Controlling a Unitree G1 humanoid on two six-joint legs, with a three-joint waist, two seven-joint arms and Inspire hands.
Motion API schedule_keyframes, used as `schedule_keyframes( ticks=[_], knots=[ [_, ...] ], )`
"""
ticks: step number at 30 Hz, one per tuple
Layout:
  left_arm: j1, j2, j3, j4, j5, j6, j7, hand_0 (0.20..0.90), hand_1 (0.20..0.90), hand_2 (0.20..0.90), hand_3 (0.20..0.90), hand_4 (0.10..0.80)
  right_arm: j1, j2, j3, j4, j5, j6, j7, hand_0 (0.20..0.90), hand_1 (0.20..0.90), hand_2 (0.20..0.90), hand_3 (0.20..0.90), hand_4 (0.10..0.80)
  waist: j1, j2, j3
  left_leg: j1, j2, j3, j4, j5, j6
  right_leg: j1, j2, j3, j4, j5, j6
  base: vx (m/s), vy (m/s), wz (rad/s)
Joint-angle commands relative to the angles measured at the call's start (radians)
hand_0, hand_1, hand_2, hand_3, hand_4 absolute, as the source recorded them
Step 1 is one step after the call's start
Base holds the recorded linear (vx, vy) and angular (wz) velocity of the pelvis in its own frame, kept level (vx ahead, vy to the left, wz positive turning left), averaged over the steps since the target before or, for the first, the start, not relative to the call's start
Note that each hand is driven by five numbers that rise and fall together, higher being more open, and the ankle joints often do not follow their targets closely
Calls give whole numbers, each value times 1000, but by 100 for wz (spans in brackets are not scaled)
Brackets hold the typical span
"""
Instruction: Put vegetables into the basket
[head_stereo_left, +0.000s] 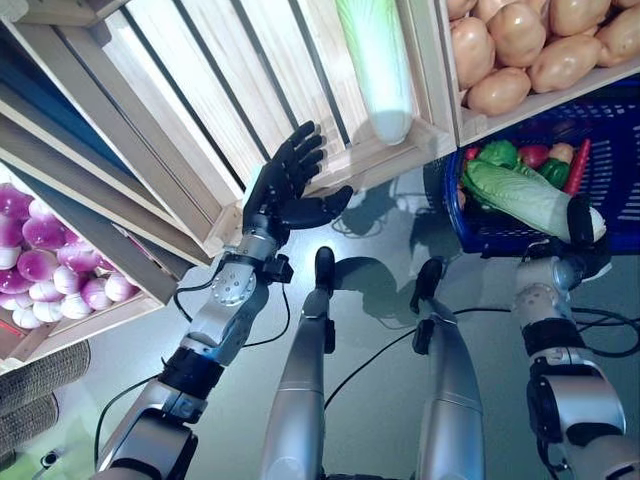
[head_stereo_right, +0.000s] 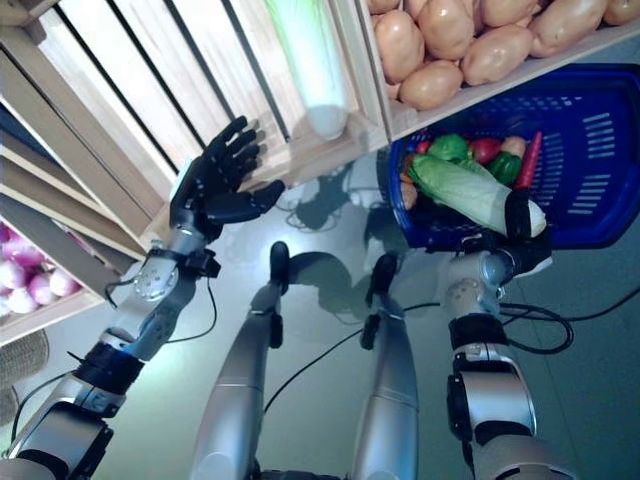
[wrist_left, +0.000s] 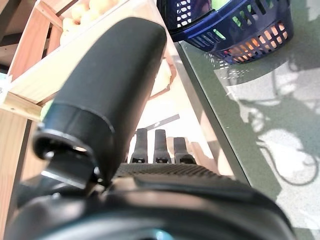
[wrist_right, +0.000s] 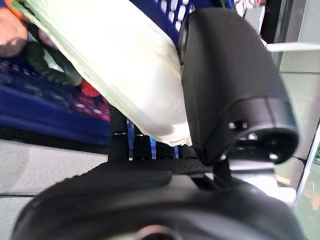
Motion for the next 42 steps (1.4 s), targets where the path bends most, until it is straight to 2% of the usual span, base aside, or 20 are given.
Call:
schedule_keyframes(
  ticks=[1, 9, 10, 11, 12, 17, 23, 29, 34, 37, 42],
  knots=[
    [-11, 26, 11, -60, -6, -36, -5, 900, 900, 900, 900, 800, -26, -189, 21, -54, -77, -58, -18, 300, 300, 300, 300, 400, 12, 37, 0, -13, -50, 13, 53, -55, 18, 33, 38, -40, -7, 40, -23, 0, 0, 0],
    [-14, 37, 15, -62, -18, -31, -10, 900, 900, 900, 900, 800, -57, -217, 40, -42, -154, -11, -60, 300, 300, 300, 300, 400, 17, 39, 0, -26, -48, 10, 68, -58, 20, 17, 37, -39, 19, 32, -25, 7, -12, 5],
    [-13, 40, 14, -59, -21, -34, -14, 900, 900, 900, 900, 800, -60, -222, 41, -35, -166, 8, -78, 364, 364, 364, 364, 442, 17, 39, 0, -26, -49, 9, 72, -60, 20, 17, 37, -38, 24, 30, -26, 0, 0, 0],
    [-10, 42, 15, -62, -22, -34, -16, 900, 900, 900, 900, 800, -60, -224, 43, -33, -164, 12, -94, 552, 552, 552, 552, 568, 18, 40, 0, -28, -49, 9, 78, -62, 20, 15, 36, -39, 29, 29, -26, 0, 0, 0],
    [-8, 47, 15, -64, -26, -32, -15, 900, 900, 900, 900, 800, -60, -228, 42, -29, -161, 15, -107, 900, 900, 900, 900, 800, 19, 41, 0, -28, -49, 8, 79, -63, 21, 15, 37, -39, 32, 26, -27, 0, 0, 0],
    [-3, 54, 15, -66, -29, -36, -24, 900, 900, 900, 900, 800, -72, -244, 42, -7, -175, 42, -162, 900, 900, 900, 900, 800, 21, 42, 0, -29, -52, 5, 79, -64, 22, 15, 37, -39, 30, 28, -25, 0, 0, 0],
    [1, 50, 6, -68, -29, -53, -26, 900, 900, 900, 900, 800, -88, -267, 46, 48, -206, 152, -337, 900, 900, 900, 900, 800, 24, 45, 0, -16, -55, 10, 64, -63, 25, 28, 34, -47, 5, 38, -24, 0, 0, 0],
    [9, 53, -5, -80, -23, -70, -23, 900, 900, 900, 900, 800, -98, -281, 63, 65, -186, 162, -363, 900, 900, 900, 900, 800, 27, 44, 0, -2, -61, 9, 50, -61, 28, 41, 39, -50, -9, 40, -26, 0, 0, 0],
    [12, 59, -4, -95, 29, -79, -19, 900, 900, 900, 900, 800, -75, -261, 49, 51, -176, 95, -359, 900, 900, 900, 900, 800, 25, 45, 0, 17, -65, 11, 48, -65, 28, 60, 39, -51, -19, 40, -28, 0, 0, 0],
    [9, 73, 7, -104, 133, -111, 27, 900, 900, 900, 900, 800, -47, -217, 43, 13, -202, 28, -329, 900, 900, 900, 900, 800, 23, 42, 0, 52, -66, 15, 30, -65, 28, 95, 48, -51, -33, 35, -29, 16, 45, -1],
    [8, 103, 47, -130, 270, -153, 86, 900, 900, 900, 900, 800, 29, -165, 36, -81, -232, -23, -281, 900, 900, 900, 900, 800, 14, 39, 0, 107, -69, 25, 6, -64, 24, 151, 56, -50, -55, 30, -30, 35, 68, -4]
  ],
)
